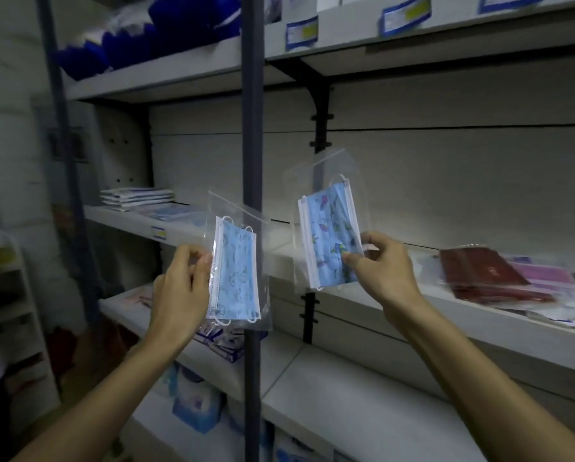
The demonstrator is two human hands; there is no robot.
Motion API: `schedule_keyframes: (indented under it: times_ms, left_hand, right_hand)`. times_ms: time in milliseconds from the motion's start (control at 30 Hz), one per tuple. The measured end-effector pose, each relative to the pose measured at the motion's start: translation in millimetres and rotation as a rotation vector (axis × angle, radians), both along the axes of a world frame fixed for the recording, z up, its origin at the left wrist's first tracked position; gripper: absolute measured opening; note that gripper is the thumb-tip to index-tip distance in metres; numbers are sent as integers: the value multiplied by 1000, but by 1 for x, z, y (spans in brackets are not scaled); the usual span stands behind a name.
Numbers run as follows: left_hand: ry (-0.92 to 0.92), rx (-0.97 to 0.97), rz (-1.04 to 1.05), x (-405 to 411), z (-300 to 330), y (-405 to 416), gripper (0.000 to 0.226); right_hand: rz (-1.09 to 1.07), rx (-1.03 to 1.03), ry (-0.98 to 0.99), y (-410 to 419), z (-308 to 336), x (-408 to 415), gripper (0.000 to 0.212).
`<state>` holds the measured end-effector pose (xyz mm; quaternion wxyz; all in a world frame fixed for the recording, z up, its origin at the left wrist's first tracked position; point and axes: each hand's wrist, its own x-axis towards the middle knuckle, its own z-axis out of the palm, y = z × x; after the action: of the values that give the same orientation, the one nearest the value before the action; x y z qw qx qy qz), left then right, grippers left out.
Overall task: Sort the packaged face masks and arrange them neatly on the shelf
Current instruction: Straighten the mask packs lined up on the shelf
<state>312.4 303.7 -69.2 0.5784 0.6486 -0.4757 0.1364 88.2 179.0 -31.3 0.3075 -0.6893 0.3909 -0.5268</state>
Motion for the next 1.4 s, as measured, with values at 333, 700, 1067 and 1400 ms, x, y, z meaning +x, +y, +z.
schedule_keyframes:
  times_ms: [333,700,1067,1400]
  left_hand:
    - [-20,-44,51,121,4,-1,12]
    - [-71,-11,40,261,32,-64,14]
    - [27,4,-121,353,23,-136,14]
    - [45,-14,-407,433,28,-219,9]
  right_hand:
    - [100,-89,61,-10,-8,139,17]
    - [80,-80,109,-75,6,286,5]
    - [-56,-126,68,-118,7,358,19]
    - [-417,-119,-18,-132,24,401,21]
